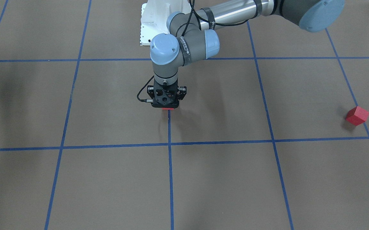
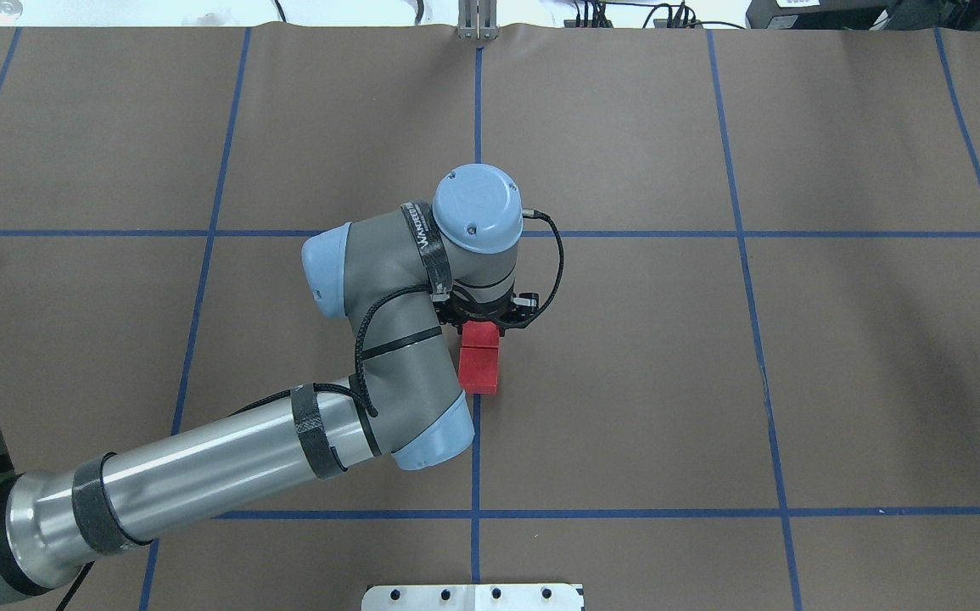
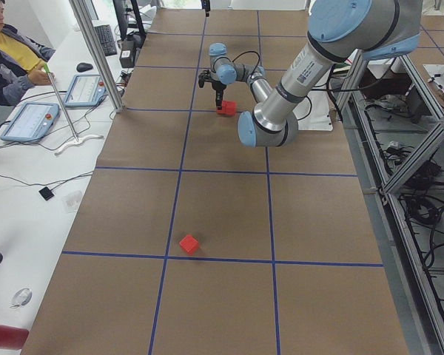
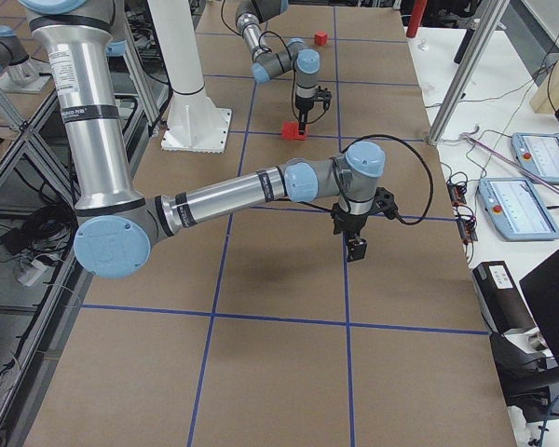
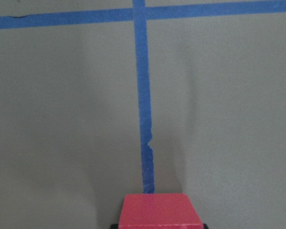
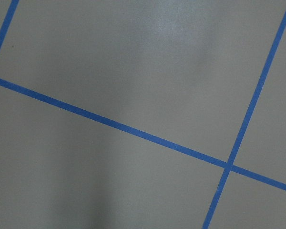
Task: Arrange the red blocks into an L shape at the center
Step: 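Hold the cube against the center cube's far side with the left gripper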
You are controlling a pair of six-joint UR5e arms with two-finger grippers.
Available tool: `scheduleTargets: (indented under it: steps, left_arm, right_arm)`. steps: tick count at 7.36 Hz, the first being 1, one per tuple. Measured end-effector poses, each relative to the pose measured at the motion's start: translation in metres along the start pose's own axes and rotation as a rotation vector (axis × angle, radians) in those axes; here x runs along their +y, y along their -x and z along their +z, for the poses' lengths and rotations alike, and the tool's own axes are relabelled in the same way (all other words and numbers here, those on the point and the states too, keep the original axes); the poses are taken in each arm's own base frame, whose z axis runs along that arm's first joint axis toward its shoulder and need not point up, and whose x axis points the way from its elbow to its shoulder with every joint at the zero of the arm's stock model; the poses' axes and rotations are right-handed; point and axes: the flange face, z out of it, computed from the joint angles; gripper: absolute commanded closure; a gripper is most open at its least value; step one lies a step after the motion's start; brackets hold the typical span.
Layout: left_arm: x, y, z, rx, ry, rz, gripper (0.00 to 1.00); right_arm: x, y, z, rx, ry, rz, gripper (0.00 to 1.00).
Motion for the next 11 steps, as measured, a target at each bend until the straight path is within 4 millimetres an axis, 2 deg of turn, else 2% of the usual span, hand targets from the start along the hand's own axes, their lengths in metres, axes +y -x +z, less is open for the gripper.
scheduleTargets:
  steps: [5, 8, 11]
  left_arm:
    - [0.0000, 0.0010, 0.0021, -0.003, 0.001, 0.007, 0.52]
    - [0.0004, 0.0008, 0.0024, -0.002, 0.001, 0.007, 0.42]
    - [0.0003, 0.0009, 0.0029, -0.003, 0.002, 0.009, 0.38]
  right_arm:
    - [0.0003, -0.0003, 0.0001, 0.000, 0.000, 0.001, 0.00]
    - [0.0001, -0.0001, 0.0001, 0.000, 0.000, 0.000, 0.00]
    - [0.0003, -0.0002, 0.0002, 0.000, 0.000, 0.000, 0.00]
